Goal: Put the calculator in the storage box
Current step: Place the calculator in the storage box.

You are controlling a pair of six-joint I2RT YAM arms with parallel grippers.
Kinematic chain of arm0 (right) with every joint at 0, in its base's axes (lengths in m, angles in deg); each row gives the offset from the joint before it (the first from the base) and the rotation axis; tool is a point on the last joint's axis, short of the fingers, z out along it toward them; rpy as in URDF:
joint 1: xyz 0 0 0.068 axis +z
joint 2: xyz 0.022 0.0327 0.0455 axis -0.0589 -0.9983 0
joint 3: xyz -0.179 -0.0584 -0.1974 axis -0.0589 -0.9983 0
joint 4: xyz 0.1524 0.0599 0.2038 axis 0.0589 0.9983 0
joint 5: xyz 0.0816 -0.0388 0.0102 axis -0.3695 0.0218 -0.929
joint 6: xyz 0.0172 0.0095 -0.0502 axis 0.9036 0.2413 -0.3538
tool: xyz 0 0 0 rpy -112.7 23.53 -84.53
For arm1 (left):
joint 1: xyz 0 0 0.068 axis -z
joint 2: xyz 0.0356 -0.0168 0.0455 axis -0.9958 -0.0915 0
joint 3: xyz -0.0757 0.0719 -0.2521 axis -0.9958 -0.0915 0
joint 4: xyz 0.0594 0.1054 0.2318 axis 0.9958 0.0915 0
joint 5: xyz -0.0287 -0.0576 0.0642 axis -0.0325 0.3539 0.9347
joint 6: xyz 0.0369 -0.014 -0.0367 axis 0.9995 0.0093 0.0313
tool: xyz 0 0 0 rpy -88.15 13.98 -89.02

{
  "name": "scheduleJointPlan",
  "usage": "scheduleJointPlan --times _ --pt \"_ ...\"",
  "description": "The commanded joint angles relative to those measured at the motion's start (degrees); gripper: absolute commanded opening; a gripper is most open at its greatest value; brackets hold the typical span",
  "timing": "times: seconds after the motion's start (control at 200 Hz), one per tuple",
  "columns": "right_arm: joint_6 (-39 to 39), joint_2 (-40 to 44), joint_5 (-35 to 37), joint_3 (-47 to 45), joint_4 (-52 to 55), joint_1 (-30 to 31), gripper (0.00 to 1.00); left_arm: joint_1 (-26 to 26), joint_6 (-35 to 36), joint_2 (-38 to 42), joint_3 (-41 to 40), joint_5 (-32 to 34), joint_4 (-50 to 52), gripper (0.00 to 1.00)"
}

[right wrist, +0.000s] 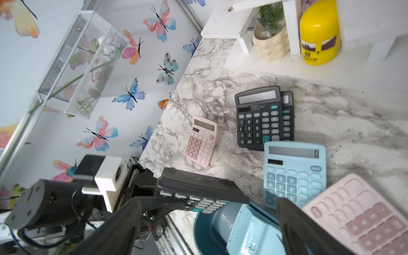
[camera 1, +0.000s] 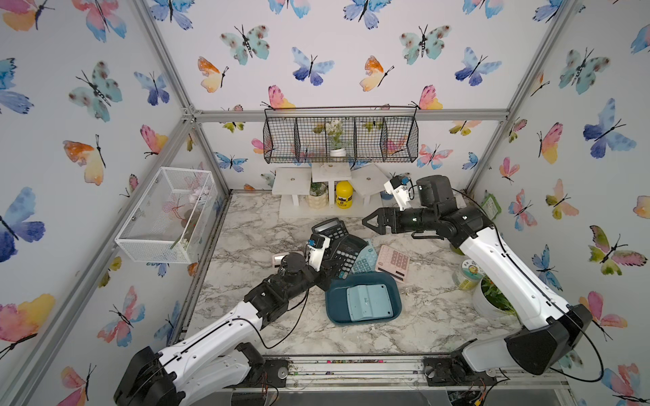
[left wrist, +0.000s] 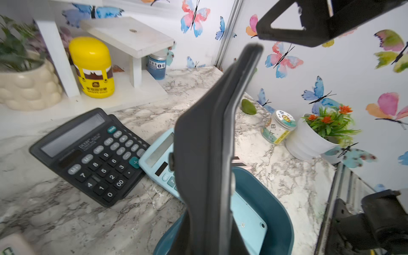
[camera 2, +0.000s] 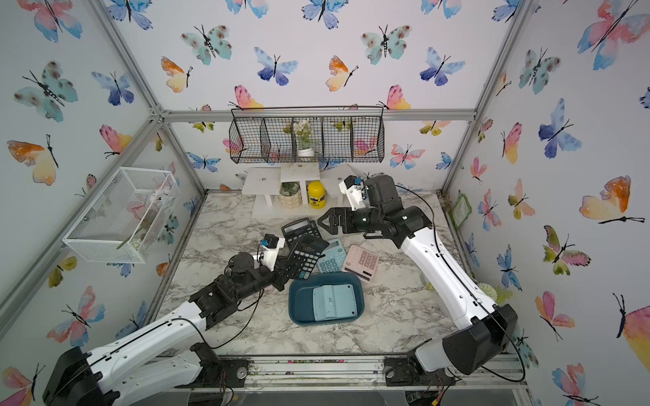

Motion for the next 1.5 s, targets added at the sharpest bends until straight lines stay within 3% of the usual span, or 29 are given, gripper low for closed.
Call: scheduleJointPlan --times 0.0,0.135,0.31,0.385,0.435,0.581,0.651,0.801,1.011,1.111,1.491 --pt "15.22 1.84 -8.45 -5.86 -4.77 -1.06 0.99 6.01 7.37 3.8 -0.48 21.45 -0.02 0.08" --pt "27.99 2.81 -20.54 -13.48 -17.21 -1.04 0.99 13.96 11.54 5.0 -0.76 32.81 -0.96 0.08" --pt "36.03 3.41 -25.1 -16.84 -23.39 -1.04 0.99 23.52 17.46 1.71 -0.47 46.58 -3.28 0.06" --pt "38.43 4.01 -26.05 -18.68 -26.01 -1.02 0.93 26.15 19.28 -0.75 -0.22 50.6 -4.68 0.04" --pt "38.8 4.42 -26.0 -19.27 -25.93 -1.01 0.81 27.12 19.9 -2.29 -0.01 52.42 -5.43 0.02" --pt "38.54 5.61 -25.66 -21.13 -25.68 -0.99 0.49 28.02 20.39 -4.65 0.44 53.78 -6.73 0.01" --pt "38.31 5.67 -25.72 -22.07 -25.62 -1.03 0.51 28.27 20.44 -4.87 0.18 53.87 -7.44 0.01" --pt "35.99 5.31 -25.37 -22.49 -22.77 -1.0 0.64 28.51 21.13 -4.87 -0.63 54.81 -8.93 0.01" --pt "33.46 3.67 -25.1 -21.57 -18.81 -1.0 0.64 28.82 22.89 -6.22 -0.92 56.05 -11.17 0.01" --pt "32.91 2.47 -25.38 -20.76 -17.88 -0.95 0.62 29.41 23.79 -7.85 -0.45 56.74 -11.92 0.01" --pt "33.15 0.2 -27.38 -19.41 -17.96 -0.91 0.35 31.46 27.86 -11.65 -0.52 59.95 -17.1 0.06"
